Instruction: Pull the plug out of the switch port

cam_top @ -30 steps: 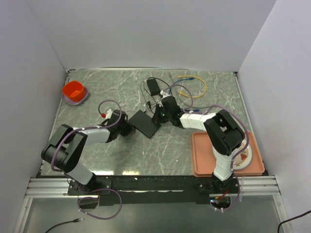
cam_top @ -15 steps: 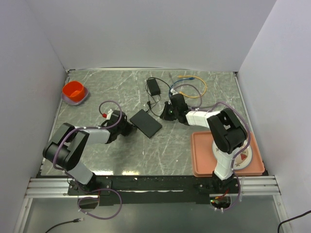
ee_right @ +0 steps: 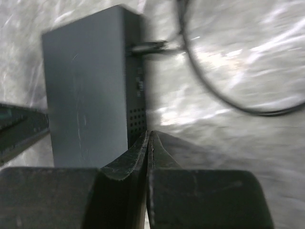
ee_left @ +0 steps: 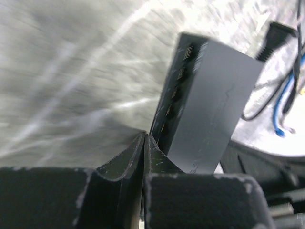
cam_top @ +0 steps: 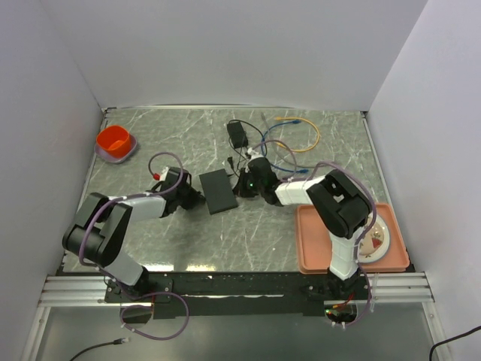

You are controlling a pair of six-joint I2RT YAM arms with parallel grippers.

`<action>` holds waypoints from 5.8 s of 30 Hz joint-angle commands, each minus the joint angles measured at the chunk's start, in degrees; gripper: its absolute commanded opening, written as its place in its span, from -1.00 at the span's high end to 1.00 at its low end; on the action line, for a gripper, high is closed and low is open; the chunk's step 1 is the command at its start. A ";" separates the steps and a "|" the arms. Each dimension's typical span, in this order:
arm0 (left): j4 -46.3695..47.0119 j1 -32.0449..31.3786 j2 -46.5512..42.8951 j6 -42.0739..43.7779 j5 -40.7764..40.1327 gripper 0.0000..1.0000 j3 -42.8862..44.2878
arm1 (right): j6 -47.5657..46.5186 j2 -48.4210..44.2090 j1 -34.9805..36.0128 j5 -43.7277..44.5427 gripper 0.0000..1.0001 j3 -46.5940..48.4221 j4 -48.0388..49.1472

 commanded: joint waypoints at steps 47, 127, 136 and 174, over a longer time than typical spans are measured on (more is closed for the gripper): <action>-0.39 0.79 -9.13 6.82 1.22 0.05 0.31 | 3.85 -10.21 0.73 -8.85 0.16 -0.07 -4.05; 1.54 1.49 -5.95 -5.22 4.47 0.59 -10.76 | -72.70 8.69 6.09 -12.02 0.32 29.62 -29.27; 2.25 1.49 -4.98 -5.13 5.70 0.59 -10.85 | -73.23 13.00 6.18 -12.54 0.34 36.49 -35.95; 4.97 1.49 -3.93 -5.92 6.84 0.60 -12.43 | -69.80 15.90 7.76 -12.20 0.39 41.58 -40.61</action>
